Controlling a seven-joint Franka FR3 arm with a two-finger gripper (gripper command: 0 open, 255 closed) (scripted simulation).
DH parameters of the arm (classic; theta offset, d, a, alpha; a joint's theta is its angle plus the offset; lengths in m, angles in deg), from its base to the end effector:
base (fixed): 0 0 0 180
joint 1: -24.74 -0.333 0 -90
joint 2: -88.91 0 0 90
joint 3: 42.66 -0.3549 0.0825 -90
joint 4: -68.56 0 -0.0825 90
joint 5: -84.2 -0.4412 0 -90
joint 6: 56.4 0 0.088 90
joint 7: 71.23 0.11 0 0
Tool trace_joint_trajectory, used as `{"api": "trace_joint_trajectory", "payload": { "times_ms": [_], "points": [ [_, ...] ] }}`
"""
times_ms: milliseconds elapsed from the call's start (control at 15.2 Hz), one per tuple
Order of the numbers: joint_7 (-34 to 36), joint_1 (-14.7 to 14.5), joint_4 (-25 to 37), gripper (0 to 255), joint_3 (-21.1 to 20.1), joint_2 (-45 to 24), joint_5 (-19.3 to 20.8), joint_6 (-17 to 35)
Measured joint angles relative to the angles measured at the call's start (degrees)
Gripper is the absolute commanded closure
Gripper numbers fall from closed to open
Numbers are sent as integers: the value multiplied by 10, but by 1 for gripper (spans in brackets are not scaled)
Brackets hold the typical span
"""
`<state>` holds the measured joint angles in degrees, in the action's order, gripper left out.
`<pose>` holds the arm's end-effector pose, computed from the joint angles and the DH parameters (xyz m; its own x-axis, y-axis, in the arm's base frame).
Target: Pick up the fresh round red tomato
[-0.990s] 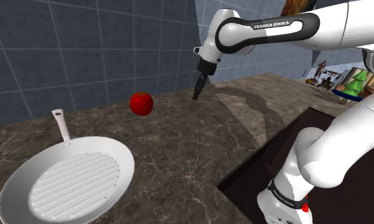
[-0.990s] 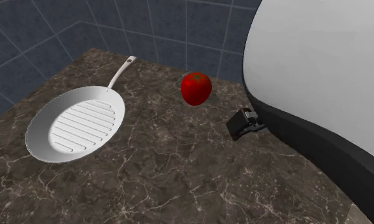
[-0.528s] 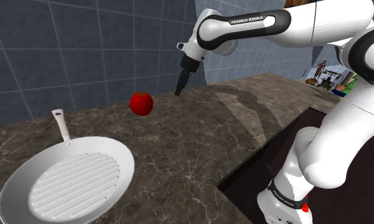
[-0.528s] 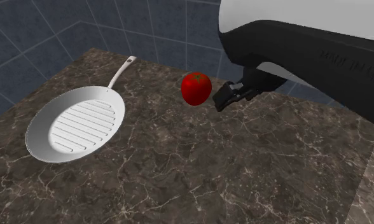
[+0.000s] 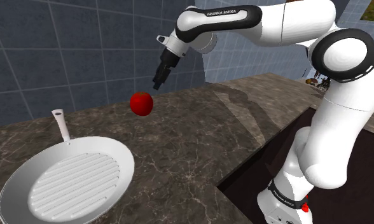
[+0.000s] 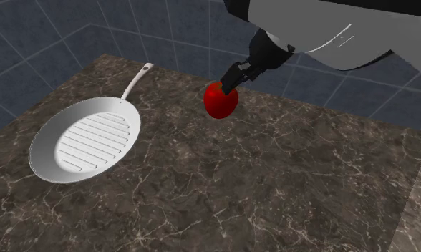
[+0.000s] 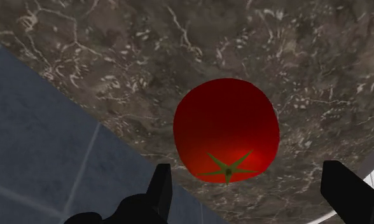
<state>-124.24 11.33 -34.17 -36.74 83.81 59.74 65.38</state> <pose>0.6635 0.1091 0.5412 0.5921 0.6831 0.4277 0.7760 -0.6265 -0.0736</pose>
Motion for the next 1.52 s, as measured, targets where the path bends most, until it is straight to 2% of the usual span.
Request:
{"api": "trace_joint_trajectory", "payload": {
  "times_ms": [66, 198, 594, 660, 1320, 1518],
  "points": [
    [-15, 0, 22, 0, -3, -17, -11, -2],
    [-29, -1, 28, 0, -6, -27, -21, 5],
    [-50, -3, 1, 0, -10, -36, -35, 40],
    [-52, -3, -1, 255, -10, -37, -36, 43],
    [-54, -2, -3, 255, -10, -37, -37, 45],
    [-48, -1, 8, 255, -9, -34, -32, 31]
  ]
}}
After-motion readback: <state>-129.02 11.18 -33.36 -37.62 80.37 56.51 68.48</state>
